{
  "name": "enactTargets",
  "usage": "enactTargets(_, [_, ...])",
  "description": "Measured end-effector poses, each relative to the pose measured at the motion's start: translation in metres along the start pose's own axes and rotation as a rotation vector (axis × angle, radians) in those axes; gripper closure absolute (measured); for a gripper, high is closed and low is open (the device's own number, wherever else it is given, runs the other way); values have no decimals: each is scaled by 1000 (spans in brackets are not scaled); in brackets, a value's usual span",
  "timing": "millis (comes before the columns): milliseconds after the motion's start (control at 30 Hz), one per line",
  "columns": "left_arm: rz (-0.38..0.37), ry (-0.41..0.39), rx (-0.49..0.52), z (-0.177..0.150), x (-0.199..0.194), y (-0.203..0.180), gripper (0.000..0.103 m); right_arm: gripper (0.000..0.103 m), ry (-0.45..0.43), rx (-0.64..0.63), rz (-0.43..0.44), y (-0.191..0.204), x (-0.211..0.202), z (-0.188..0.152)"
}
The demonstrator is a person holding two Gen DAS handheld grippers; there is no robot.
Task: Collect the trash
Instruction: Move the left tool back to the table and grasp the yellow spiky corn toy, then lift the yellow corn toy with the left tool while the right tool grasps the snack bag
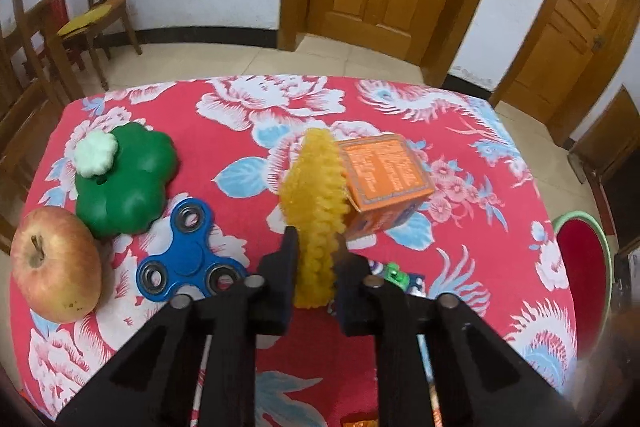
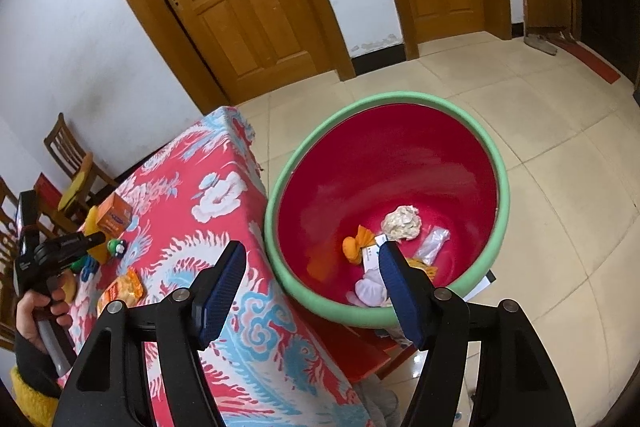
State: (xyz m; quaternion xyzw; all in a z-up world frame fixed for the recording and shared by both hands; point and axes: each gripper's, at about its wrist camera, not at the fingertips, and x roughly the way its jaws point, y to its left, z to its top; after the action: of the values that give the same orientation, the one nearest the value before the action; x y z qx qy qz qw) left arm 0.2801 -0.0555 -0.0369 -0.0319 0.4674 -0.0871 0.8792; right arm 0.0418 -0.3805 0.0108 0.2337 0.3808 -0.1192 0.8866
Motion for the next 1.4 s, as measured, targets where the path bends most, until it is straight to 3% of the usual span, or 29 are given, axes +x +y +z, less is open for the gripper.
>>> enactTargets(267, [-69,-60,26,-13,-40,-8,92,33,15,-52,40,24,-1,-5])
enactTargets(567, [-109,-101,-4,-40,-83,7,92,33,62,-137,109,68,-1,-15])
enactTargets(967, [-101,-90,-86,-84,-108,47,92,33,205,-228,217,142,20,-45])
enactTargets(1400, [-86,-97,-200,-112,-115,92,92,33,269,-264,224,210,54,-65])
